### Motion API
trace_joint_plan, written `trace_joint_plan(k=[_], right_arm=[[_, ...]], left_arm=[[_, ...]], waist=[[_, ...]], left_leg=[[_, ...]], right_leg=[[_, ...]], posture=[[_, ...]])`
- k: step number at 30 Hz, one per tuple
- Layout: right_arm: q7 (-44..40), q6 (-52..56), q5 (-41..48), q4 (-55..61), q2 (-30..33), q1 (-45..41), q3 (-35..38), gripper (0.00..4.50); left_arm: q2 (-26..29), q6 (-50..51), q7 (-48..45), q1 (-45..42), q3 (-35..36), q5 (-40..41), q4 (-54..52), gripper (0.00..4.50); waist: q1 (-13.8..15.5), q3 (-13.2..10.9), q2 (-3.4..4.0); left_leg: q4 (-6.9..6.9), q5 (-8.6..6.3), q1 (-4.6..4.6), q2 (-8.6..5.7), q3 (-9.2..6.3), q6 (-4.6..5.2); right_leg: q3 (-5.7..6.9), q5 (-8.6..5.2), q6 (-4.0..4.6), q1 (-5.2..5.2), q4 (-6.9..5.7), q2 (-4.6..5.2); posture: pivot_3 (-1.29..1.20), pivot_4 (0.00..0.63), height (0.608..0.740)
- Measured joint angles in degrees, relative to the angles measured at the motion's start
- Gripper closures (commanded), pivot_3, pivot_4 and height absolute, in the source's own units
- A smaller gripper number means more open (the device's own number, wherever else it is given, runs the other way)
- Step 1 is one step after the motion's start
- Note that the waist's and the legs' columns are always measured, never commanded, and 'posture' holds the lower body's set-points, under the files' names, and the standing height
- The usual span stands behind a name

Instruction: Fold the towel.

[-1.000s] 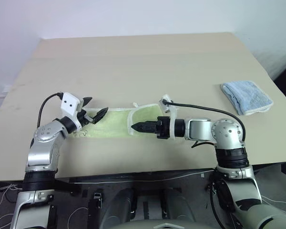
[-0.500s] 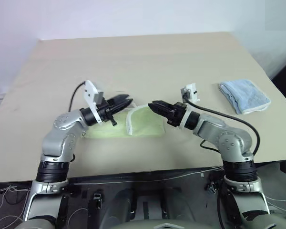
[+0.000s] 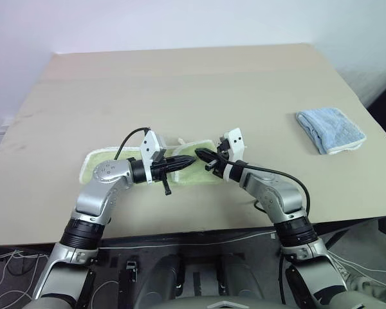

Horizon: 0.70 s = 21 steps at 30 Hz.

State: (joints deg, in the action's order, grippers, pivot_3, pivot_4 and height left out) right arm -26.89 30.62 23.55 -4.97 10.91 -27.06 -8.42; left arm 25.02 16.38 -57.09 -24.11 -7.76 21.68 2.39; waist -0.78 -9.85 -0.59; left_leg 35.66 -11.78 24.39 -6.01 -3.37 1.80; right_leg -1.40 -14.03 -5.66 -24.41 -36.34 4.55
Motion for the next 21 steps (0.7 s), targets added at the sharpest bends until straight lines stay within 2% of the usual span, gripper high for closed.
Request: trace_joint_plan(k=[6, 10, 16, 18, 19, 21], right_arm=[[0.8, -3.5, -4.2, -4.2, -2.6, -0.1, -0.4, 4.47], [0.8, -4.8, -6.5, -5.3, -3.1, -0.1, -0.6, 4.47], [-1.2, -5.0, -8.2, -5.3, -2.9, 0.5, -1.5, 4.47], [-2.2, -4.0, -7.3, -4.7, -3.1, 0.6, -1.1, 4.10], [-3.4, -1.7, -4.9, -3.5, -3.2, 0.6, 0.1, 3.92], [-6.6, 3.2, 1.1, 0.3, -3.1, 0.9, 2.5, 3.29]], left_arm=[[-4.2, -6.9, 1.4, 0.3, -2.2, -5.4, 12.6, 4.50], [-4.8, -13.5, 2.4, 0.0, -3.3, -9.1, 15.6, 4.50], [-5.2, -14.8, 2.7, -0.3, -2.1, -9.2, 17.5, 4.50], [-5.7, -14.9, 3.8, -0.7, -0.9, -8.6, 18.1, 4.50], [-6.1, -14.8, 5.2, -1.1, 0.2, -8.5, 18.2, 4.33], [-6.8, -14.0, 7.6, -2.0, 2.6, -7.4, 17.9, 3.94]], waist=[[0.0, 0.0, 0.00], [0.1, 0.1, 0.04], [-0.1, 0.1, 0.05], [-0.1, 0.1, 0.05], [0.0, 0.1, 0.04], [0.0, 0.0, 0.03]], left_leg=[[0.02, 0.01, -0.04, -0.01, -0.01, -0.01], [-0.02, -0.08, -0.62, 0.00, -0.01, -0.13], [-0.07, -0.10, -1.07, 0.02, -0.09, -0.14], [-0.06, -0.10, -1.06, 0.02, -0.10, -0.14], [-0.06, -0.09, -1.01, 0.02, -0.10, -0.14], [-0.05, -0.09, -0.89, 0.02, -0.11, -0.13]], right_leg=[[0.01, 0.00, 0.00, 0.00, -0.04, -0.01], [0.01, 0.00, 0.00, 0.38, -0.01, 0.01], [0.03, -0.02, 0.02, 0.87, 0.04, 0.00], [0.03, -0.02, 0.01, 0.86, 0.04, -0.01], [0.03, -0.01, 0.00, 0.83, 0.03, -0.01], [0.03, -0.01, -0.01, 0.77, 0.03, -0.01]], posture=[[0.00, 0.150, 0.740], [0.00, 0.150, 0.740], [0.00, 0.150, 0.740], [0.00, 0.150, 0.740], [0.00, 0.150, 0.740], [0.00, 0.150, 0.740]])
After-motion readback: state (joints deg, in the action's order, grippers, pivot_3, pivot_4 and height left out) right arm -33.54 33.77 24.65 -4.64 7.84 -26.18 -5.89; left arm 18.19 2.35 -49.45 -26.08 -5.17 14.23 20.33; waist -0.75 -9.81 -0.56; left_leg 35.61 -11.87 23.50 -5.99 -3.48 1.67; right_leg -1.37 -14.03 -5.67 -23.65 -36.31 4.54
